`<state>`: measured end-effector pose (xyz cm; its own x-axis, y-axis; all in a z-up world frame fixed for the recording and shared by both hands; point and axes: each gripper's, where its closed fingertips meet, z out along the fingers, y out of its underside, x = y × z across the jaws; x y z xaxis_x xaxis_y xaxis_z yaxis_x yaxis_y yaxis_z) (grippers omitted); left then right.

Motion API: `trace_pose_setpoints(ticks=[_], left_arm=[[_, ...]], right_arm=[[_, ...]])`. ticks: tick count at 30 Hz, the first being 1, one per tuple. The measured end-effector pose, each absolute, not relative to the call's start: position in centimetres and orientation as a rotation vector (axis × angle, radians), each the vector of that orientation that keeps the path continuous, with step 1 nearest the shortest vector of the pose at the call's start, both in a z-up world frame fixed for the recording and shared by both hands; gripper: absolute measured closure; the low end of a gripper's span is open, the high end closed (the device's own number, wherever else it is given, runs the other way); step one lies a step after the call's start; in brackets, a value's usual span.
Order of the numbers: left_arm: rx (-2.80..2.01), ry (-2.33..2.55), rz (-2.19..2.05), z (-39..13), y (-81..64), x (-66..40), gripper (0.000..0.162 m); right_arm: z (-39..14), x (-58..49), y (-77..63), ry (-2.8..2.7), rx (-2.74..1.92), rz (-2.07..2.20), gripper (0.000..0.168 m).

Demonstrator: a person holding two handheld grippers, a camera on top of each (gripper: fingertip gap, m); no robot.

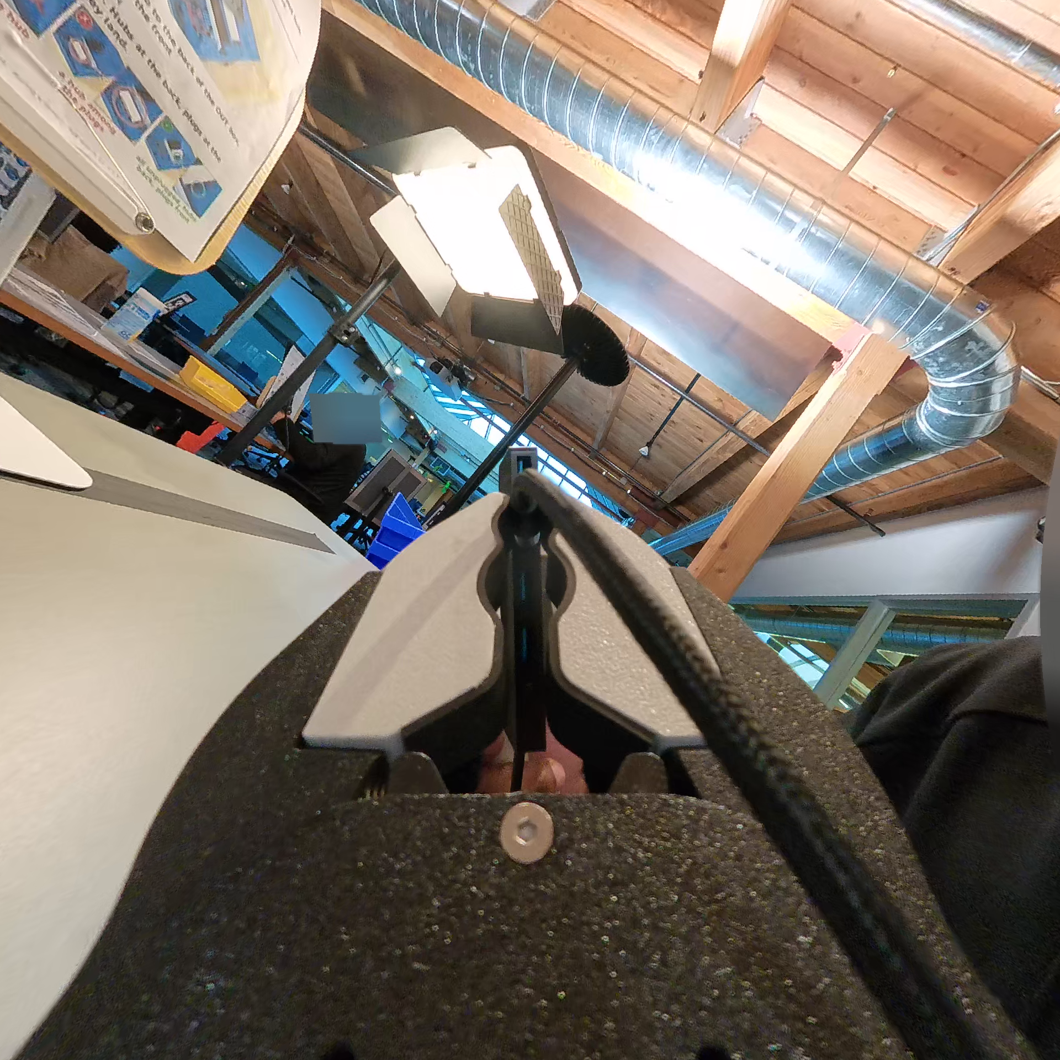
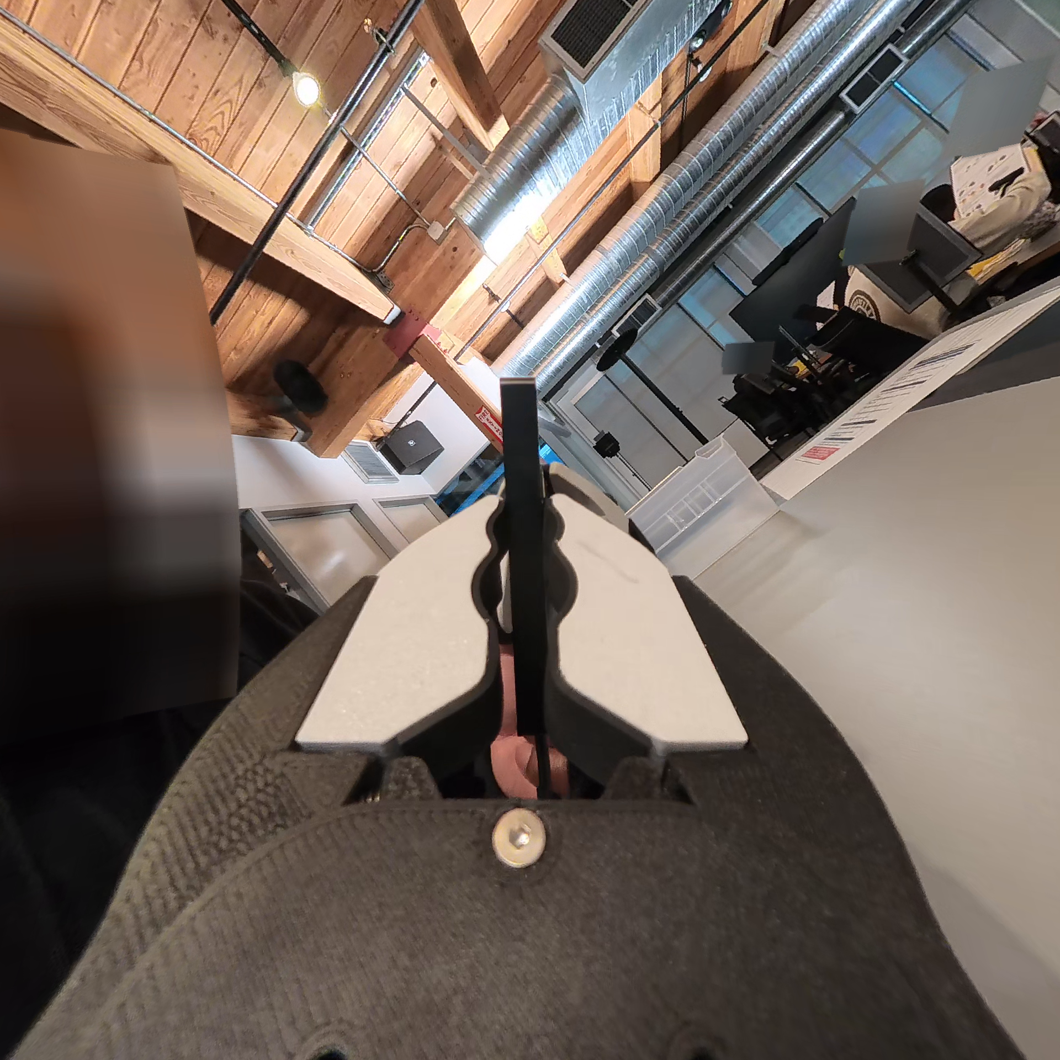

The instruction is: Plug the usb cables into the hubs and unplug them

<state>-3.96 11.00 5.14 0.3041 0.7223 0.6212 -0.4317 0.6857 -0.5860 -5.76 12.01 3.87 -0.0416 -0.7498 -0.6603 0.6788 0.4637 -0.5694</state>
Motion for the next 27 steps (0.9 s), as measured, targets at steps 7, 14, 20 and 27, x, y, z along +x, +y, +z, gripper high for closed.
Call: trace_pose_setpoints(ticks=[7, 14, 20, 27], left_arm=[[-0.353, -1.014, 0.822, 5.0, 10.9, -4.0, 0.153], [-0.402, -1.083, 0.791, 4.3, 10.5, -4.3, 0.155], [-0.444, -1.116, 0.738, 3.8, 10.2, -4.5, 0.157], [-0.552, -1.165, 0.621, 2.8, 10.1, -4.6, 0.154]], right_arm=[[3.7, -5.3, 12.0, 1.166, -0.099, -1.175, 0.158], [3.2, -5.4, 11.5, 1.216, -0.071, -1.175, 0.158], [2.7, -5.3, 11.4, 1.266, -0.075, -1.131, 0.158], [1.7, -5.1, 11.3, 1.384, -0.138, -1.039, 0.158]])
